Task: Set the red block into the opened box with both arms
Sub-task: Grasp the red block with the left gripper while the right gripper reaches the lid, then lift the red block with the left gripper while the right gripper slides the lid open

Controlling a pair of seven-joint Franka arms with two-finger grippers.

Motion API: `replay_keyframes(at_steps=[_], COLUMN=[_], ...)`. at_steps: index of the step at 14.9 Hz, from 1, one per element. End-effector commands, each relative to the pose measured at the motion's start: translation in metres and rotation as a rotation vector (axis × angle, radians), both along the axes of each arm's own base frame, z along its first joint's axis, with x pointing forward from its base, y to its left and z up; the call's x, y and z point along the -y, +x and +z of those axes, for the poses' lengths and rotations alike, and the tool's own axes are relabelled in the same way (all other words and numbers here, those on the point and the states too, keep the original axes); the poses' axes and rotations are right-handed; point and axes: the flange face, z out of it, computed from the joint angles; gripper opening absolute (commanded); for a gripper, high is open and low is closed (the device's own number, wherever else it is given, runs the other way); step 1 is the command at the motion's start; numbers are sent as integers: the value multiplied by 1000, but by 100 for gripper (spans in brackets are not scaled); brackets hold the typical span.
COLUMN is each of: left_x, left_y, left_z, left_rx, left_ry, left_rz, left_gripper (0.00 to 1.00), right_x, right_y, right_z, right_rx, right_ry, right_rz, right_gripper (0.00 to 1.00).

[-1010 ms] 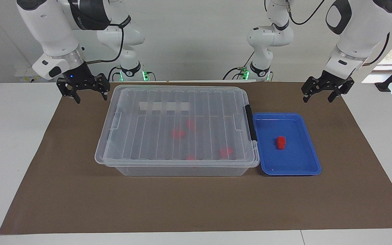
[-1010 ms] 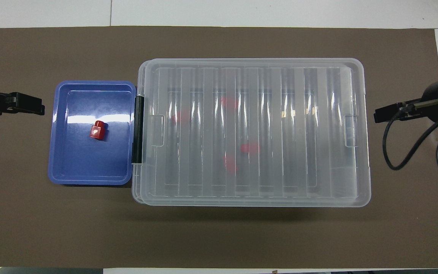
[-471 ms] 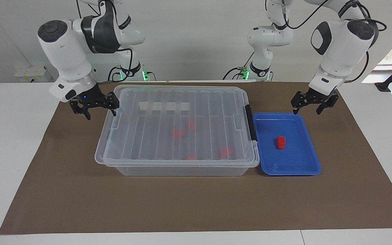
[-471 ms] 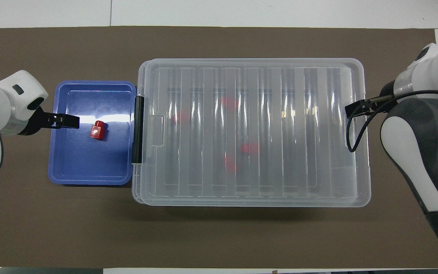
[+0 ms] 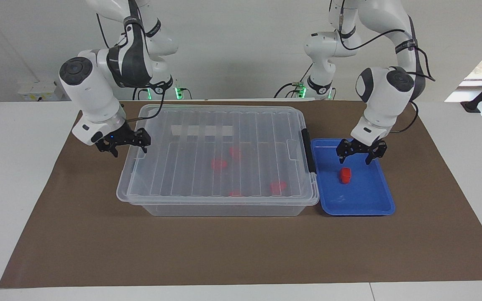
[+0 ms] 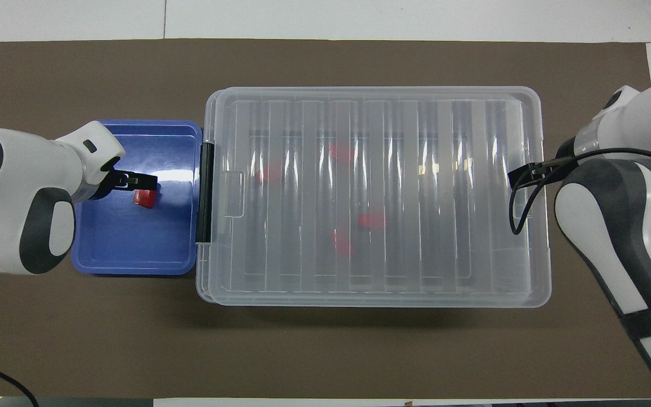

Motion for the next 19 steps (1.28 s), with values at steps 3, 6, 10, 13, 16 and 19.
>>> replay_keyframes(at_steps=[3,6,10,13,16,19], left_x=[-2,-8,-12,-13,-15,-16], left_y=[-6,-6,-17,-17,-19,-29], left_z=[-34,-48,-65,-66,-69,-76], left_rx=[22,34,50,53,44,22], left_ry=[13,12,12,12,12,14], left_rz=[-104,-103,-106,-103,-95,-91], left_gripper=[100,100,100,99,44,0], right_x=[24,45,58,65,84,98], right_y=[-14,-15,-22,-22,-21,-22], right_z=[-1,-2,-9,-9,-7,-8], right_rx=[4,0,-6,2,19,23], right_ry=[-18,-17,-15,-14,-36,-45], right_rz=[-13,-18,-18,-4,28,39], right_gripper=[100,100,100,100,100,100])
